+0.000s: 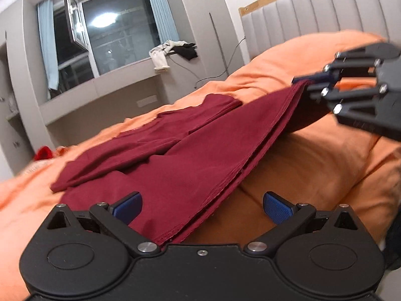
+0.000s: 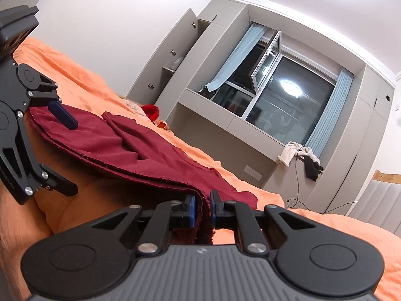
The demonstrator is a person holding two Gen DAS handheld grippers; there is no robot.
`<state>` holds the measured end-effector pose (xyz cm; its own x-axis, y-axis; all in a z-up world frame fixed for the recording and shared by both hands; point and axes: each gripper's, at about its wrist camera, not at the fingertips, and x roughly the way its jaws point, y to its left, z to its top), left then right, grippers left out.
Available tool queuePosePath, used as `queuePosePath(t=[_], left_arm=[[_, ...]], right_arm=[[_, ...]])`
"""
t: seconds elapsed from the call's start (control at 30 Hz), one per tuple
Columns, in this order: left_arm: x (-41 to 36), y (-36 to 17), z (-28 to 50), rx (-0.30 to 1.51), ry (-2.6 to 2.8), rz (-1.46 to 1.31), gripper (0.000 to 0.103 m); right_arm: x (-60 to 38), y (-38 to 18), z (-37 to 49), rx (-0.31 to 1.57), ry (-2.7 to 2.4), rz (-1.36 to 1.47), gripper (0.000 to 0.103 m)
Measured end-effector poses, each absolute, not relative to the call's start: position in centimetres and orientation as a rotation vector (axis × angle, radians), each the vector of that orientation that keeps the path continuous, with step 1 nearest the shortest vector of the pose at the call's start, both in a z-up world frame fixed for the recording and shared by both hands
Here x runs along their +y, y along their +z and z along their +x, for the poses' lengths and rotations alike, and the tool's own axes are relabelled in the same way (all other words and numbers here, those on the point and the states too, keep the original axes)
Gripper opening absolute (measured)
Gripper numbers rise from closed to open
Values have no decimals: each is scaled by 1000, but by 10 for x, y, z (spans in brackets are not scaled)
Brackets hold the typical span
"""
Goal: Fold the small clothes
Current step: 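Grasp the shirt side with the right gripper while the left gripper grasps it too, lifting to fold, then lift the gripped shirt side with both grippers and fold it over the other half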
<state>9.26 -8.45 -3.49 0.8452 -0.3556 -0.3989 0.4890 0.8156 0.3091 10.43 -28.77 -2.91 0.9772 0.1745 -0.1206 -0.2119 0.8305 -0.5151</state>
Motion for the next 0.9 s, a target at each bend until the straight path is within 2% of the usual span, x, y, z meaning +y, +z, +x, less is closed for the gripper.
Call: queuePosePath(t=[0.13, 0.23, 0.53, 0.6, 0.73, 0.8, 0.9], left_arm=[[-81, -37, 94, 310, -410, 441, 102], [-71, -39, 94, 297, -355, 458, 98], [-24, -35, 93, 269, -109, 413, 69], [-16, -32, 92, 270, -82, 393, 59], [-9, -31, 87, 273, -57, 396, 53], [-8, -32, 85, 275, -41, 409, 45], [-3, -32, 84, 286, -15, 411, 39]], right_arm=[[-284, -31, 102, 68, 198, -557, 10], [-282, -30, 103, 64, 191, -550, 10], [-278, -23, 104, 37, 166, -517, 9], [-279, -22, 104, 35, 161, -513, 9], [-279, -23, 102, 31, 142, -520, 9], [-279, -24, 102, 33, 130, -521, 9], [-281, -24, 102, 39, 118, -516, 9]])
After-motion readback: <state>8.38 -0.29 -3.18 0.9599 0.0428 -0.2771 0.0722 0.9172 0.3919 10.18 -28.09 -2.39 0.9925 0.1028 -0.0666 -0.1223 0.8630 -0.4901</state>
